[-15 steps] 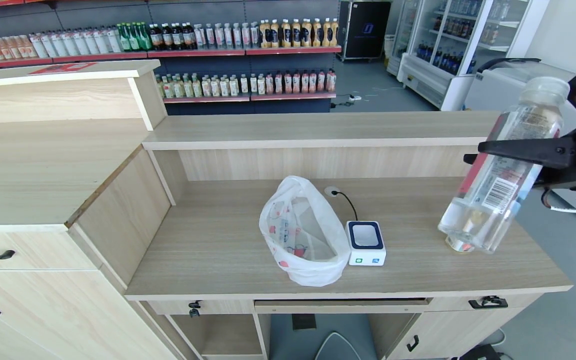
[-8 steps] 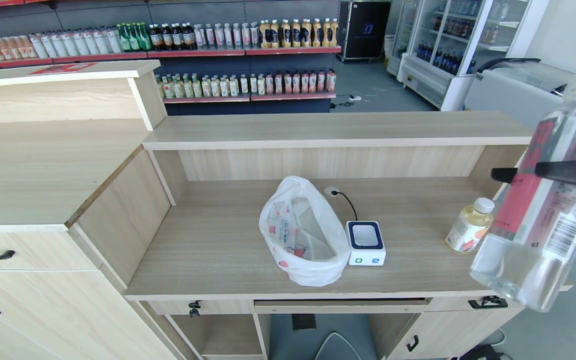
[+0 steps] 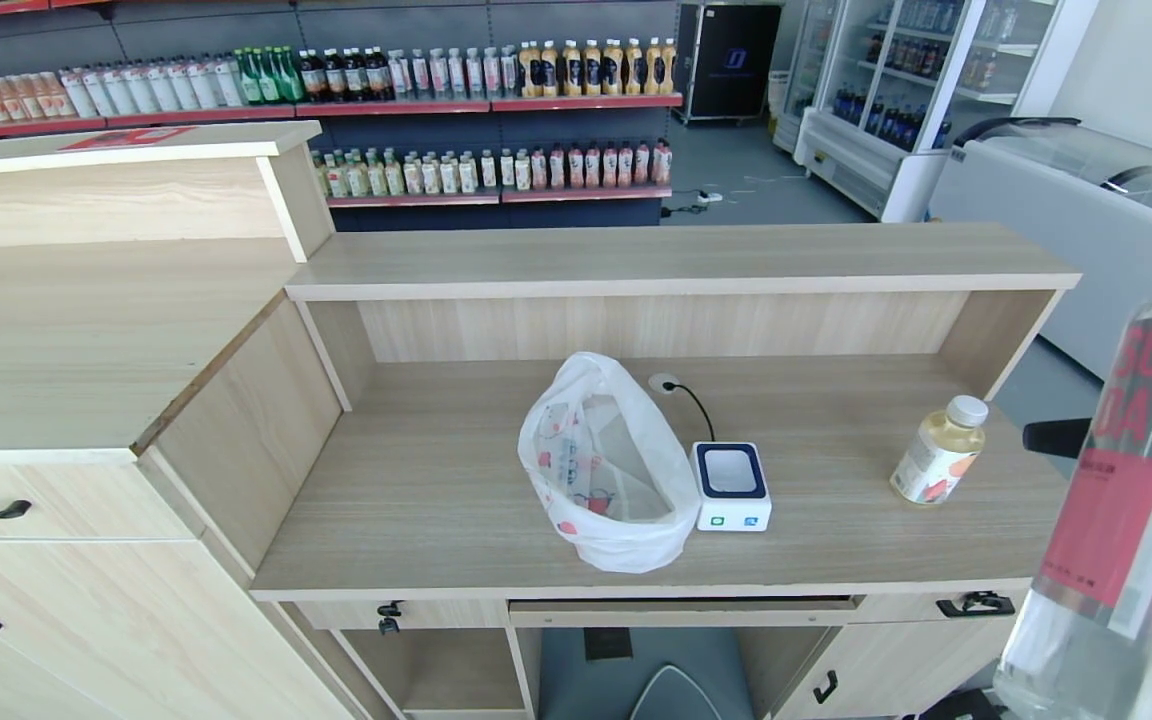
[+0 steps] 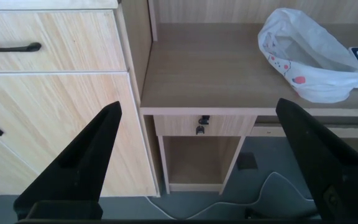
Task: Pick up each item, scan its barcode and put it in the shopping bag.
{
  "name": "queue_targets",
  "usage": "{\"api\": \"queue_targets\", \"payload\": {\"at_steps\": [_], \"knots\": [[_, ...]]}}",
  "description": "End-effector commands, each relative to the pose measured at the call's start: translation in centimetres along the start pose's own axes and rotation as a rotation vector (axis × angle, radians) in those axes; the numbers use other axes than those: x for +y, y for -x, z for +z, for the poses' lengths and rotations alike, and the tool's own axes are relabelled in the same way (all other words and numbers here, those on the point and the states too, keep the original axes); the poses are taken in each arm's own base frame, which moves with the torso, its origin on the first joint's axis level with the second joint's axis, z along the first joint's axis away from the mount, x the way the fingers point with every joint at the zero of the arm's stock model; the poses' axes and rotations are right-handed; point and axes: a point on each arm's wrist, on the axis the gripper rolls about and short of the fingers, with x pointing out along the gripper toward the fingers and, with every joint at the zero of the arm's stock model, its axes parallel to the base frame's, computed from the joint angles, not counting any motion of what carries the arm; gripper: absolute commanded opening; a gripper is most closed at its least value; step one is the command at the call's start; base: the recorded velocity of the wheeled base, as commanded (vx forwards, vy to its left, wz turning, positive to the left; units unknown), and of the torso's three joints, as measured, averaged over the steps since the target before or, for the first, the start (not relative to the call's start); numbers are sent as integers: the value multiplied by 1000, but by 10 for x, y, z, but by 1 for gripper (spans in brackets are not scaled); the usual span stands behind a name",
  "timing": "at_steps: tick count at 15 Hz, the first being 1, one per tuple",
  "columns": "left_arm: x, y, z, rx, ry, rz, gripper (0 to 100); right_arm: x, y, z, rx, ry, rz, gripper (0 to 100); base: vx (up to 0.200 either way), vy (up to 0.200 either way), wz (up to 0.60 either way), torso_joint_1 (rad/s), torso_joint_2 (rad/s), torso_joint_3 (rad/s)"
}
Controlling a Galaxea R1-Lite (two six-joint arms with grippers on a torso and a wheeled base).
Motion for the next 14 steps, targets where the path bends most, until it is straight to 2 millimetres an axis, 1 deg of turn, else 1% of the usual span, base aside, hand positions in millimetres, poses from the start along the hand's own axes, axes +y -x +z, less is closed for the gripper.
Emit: {"api": "queue_targets", "payload": {"at_steps": [1,5,8,14], "knots": [[0,0,0,1,0,0,100,-1,1,-5,9,8,-6,0,0,0,0,0,0,0],[0,0,0,1,0,0,100,-10,1,-19,46,50,-25,0,0,0,0,0,0,0],[0,0,0,1,0,0,100,-10,0,-15,44,48,-23,0,0,0,0,0,0,0],[0,0,0,1,0,0,100,-10,0,-14,43,46,-23,0,0,0,0,0,0,0]]}}
